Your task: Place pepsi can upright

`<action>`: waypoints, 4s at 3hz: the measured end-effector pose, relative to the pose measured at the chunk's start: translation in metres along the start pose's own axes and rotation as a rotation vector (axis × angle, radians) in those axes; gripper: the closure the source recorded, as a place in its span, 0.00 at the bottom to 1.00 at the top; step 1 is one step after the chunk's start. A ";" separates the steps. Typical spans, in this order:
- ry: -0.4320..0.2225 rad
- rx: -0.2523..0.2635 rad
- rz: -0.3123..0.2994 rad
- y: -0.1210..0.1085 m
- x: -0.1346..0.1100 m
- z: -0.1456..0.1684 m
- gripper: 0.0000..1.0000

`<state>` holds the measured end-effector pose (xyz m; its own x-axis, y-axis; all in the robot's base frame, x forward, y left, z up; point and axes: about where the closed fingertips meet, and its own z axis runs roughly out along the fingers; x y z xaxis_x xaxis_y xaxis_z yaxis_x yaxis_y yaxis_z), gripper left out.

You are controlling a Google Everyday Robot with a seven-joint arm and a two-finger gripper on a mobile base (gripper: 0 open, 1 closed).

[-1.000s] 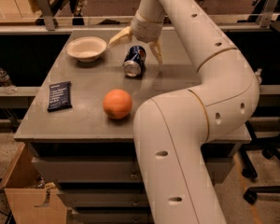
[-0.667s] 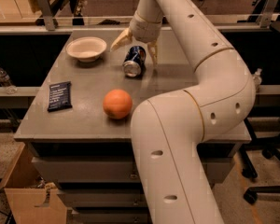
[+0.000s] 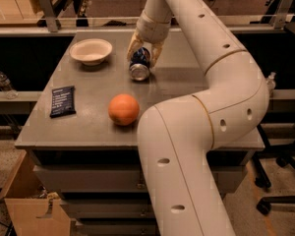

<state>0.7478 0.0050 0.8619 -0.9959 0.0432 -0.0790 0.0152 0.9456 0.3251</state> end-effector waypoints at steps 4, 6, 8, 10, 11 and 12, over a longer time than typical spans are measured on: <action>-0.385 -0.252 -0.577 0.041 -0.005 -0.128 1.00; -0.501 -0.422 -0.895 0.061 0.050 -0.129 1.00; -0.570 -0.480 -1.142 0.074 0.076 -0.119 1.00; -0.605 -0.481 -1.193 0.069 0.072 -0.117 1.00; -0.654 -0.499 -1.258 0.052 0.062 -0.110 1.00; -0.718 -0.539 -1.288 0.033 0.052 -0.099 1.00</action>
Offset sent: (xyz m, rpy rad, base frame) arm -0.0483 -0.0128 0.0961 0.1064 -0.4252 0.3986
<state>0.6876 0.0064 0.9622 -0.0628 -0.3839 -0.9212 -0.9673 0.2506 -0.0386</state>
